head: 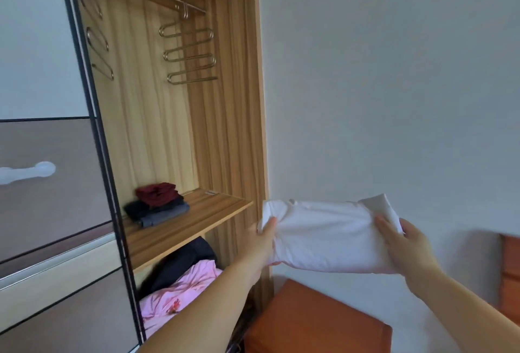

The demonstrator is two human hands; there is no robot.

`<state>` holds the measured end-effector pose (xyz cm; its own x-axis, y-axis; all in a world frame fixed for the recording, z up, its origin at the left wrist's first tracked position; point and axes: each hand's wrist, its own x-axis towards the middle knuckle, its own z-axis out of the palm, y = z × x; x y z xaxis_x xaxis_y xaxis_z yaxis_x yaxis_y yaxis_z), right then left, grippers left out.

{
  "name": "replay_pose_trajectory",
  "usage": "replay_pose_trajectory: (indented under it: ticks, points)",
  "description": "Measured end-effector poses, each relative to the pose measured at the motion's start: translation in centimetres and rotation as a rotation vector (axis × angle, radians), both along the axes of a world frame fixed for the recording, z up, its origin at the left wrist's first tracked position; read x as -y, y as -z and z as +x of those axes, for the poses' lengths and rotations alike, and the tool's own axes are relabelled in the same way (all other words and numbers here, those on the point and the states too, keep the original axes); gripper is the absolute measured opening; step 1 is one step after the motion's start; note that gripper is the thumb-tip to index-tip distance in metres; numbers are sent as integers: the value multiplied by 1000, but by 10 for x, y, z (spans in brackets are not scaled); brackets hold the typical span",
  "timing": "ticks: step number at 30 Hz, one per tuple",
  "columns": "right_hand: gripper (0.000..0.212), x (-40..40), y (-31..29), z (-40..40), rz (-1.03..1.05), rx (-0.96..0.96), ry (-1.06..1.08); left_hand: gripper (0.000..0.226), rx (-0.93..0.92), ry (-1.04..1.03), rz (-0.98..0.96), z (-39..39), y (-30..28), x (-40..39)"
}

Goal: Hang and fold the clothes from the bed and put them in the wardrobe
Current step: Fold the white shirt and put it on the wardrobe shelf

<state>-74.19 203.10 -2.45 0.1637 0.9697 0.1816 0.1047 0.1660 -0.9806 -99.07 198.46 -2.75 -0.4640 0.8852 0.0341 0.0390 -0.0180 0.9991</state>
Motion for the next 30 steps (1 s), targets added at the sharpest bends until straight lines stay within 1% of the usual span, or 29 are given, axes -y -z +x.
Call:
replay_pose_trajectory:
  ticks: [3,5,8,9,11,13,16,17,21,27,30]
  points:
    - [34,-23,3,-34,1,18,-117,34,-85,-76,-34,-35,5,1]
    - [34,-41,5,-62,13,42,-196,35,-94,-95,-90,-65,11,1]
    - [30,-66,5,-111,32,64,-312,53,84,-137,-178,-111,20,-3]
    - [27,-74,6,-130,37,66,-343,51,168,-140,-187,-124,20,-4]
    - [25,-91,7,-166,46,65,-392,35,313,-136,-180,-153,22,-11]
    - [24,-109,10,-200,55,82,-431,26,372,-149,-193,-184,28,-22]
    - [22,-140,13,-244,57,107,-470,28,440,-134,-186,-228,39,-43]
    - [21,-149,15,-257,59,112,-482,29,445,-138,-187,-240,44,-51]
    - [21,-191,23,-303,20,122,-515,44,328,-198,-179,-286,64,-94]
    - [21,-266,37,-379,-47,143,-573,26,268,-353,-111,-343,74,-150]
    - [24,-314,42,-420,-37,159,-599,18,231,-426,-70,-369,69,-185]
